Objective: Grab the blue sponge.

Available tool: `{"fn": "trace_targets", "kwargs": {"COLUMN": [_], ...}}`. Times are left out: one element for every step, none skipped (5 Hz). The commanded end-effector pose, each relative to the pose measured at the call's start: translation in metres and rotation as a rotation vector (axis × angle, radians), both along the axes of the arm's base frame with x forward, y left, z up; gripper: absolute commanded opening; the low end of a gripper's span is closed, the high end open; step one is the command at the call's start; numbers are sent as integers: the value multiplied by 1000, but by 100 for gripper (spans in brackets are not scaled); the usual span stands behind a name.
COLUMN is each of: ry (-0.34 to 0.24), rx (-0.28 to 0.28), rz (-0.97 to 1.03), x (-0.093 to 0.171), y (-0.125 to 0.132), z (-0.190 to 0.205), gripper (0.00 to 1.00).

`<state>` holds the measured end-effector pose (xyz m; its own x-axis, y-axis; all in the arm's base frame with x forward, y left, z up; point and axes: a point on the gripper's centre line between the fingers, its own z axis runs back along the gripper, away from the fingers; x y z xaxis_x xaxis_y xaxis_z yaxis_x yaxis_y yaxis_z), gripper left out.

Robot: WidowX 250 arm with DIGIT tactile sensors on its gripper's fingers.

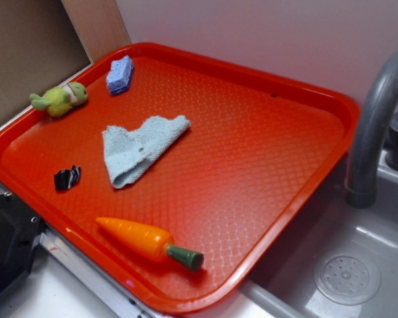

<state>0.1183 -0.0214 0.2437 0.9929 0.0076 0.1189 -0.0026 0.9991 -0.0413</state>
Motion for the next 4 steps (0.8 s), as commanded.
{"fn": "trace_targets", "kwargs": {"ry": [0, -92, -156, -223], "rx": [0, -39, -141, -152], "rz": [0, 248, 452, 578], "x": [0, 33, 62, 97], "y": [0, 5, 20, 42], "z": [0, -23, -38, -53], "gripper": [100, 100, 100, 100]}}
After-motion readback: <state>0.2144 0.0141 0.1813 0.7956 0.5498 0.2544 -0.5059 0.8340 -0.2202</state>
